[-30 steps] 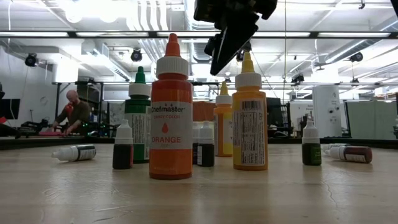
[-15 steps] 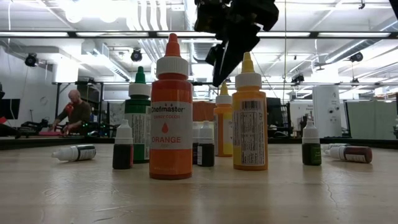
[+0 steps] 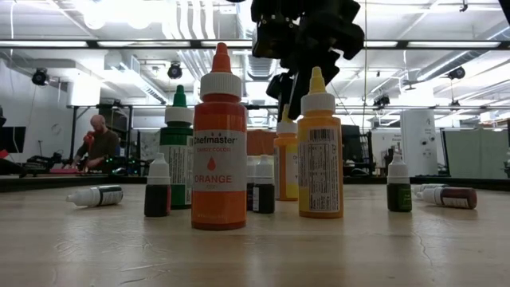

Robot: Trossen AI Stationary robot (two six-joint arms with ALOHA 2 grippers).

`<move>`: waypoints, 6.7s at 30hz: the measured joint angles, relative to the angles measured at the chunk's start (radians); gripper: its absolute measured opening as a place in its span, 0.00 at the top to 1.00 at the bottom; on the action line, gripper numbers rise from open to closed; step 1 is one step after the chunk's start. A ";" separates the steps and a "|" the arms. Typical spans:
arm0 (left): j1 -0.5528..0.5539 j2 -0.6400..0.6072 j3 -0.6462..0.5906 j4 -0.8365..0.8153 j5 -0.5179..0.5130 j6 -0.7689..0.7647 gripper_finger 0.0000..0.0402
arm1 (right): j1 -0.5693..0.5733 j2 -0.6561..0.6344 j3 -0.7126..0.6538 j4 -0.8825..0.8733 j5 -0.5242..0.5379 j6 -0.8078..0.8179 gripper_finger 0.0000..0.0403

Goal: Pick & Place food coloring
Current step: Put the top large yellow food coloring bottle into the yellow bin

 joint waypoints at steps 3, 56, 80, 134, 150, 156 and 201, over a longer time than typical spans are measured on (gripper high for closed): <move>0.000 0.000 0.000 0.000 0.000 0.000 1.00 | 0.000 0.000 -0.002 0.014 -0.001 -0.004 0.52; 0.000 0.000 0.000 0.000 0.000 0.000 1.00 | 0.008 -0.002 -0.061 0.086 0.003 -0.029 0.74; 0.000 0.000 0.000 0.000 0.000 0.000 1.00 | -0.131 -0.061 0.157 -0.100 0.078 0.039 0.74; 0.000 0.000 0.000 0.000 0.000 0.000 1.00 | -0.592 -0.027 0.094 -0.041 0.225 0.328 0.73; 0.000 0.000 0.000 0.000 0.000 0.000 1.00 | -0.625 -0.033 -0.023 0.049 0.224 0.333 0.73; 0.000 0.000 0.000 0.000 0.000 0.000 1.00 | -0.637 -0.035 -0.039 0.069 0.225 0.333 0.73; 0.000 0.000 0.000 0.000 0.000 0.000 1.00 | -0.682 -0.036 -0.084 0.144 0.232 0.312 0.70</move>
